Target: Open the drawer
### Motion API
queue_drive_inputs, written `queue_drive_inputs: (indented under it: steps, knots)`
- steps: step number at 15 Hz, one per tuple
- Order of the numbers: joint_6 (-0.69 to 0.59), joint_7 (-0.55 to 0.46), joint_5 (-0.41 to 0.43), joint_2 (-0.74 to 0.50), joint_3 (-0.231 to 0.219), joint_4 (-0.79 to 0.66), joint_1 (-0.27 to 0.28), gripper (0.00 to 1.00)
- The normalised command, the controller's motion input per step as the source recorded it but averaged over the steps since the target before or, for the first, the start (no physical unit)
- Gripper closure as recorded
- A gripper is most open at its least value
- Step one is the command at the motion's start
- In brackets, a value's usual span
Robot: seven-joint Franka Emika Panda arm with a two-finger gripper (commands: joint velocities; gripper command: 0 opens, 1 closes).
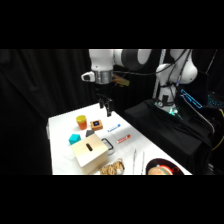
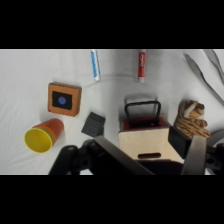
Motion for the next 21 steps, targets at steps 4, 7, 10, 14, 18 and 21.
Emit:
queue_drive_inputs:
  steps: [4,7,10,14,18,21]
  knots:
    - [0.06,0.01,-0.002,0.01,0.002,0.0,0.001,0.0]
    - [0.28,0.01,0.006,0.02,0.003,-0.08,0.004,0.0]
    - [0.4,-0.03,0.064,-0.01,0.003,-0.15,0.001,0.0]
    - [0.37,-0.08,0.098,0.01,0.009,-0.15,0.004,0.0]
    - [0.34,-0.16,0.15,0.16,0.013,-0.03,-0.003,0.0]
    - [0.28,-0.13,0.107,0.21,0.016,0.05,0.006,0.0]
